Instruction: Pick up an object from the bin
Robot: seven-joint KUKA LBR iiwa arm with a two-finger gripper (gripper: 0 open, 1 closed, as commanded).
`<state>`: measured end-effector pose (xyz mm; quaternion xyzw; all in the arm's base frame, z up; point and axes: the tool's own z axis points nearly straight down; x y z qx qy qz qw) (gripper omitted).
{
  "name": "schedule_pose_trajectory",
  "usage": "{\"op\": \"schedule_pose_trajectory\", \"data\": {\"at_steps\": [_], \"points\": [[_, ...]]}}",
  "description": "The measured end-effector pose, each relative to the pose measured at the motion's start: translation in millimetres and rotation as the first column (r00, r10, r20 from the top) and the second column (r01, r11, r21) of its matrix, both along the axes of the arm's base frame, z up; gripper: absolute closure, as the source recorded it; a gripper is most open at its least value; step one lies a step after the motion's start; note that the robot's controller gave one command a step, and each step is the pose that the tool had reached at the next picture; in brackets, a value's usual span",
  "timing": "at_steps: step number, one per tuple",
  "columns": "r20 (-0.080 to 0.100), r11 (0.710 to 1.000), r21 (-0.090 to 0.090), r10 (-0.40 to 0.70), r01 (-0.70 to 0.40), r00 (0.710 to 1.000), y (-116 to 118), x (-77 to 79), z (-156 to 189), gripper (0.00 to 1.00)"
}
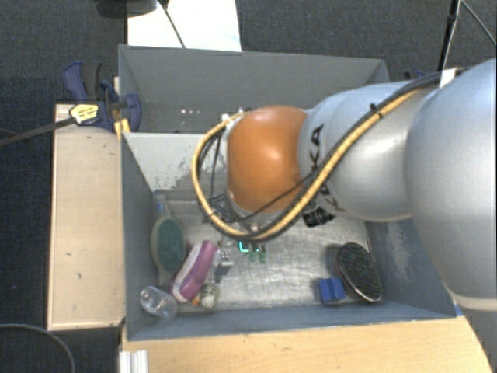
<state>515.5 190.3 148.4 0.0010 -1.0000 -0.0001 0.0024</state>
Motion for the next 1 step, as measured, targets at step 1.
{"op": "schedule_pose_trajectory", "data": {"at_steps": [1], "points": [[-0.002, 0.972, -0.003, -0.236, 0.236, 0.972, 34.0, -2.0, -58.7, 0.00]]}}
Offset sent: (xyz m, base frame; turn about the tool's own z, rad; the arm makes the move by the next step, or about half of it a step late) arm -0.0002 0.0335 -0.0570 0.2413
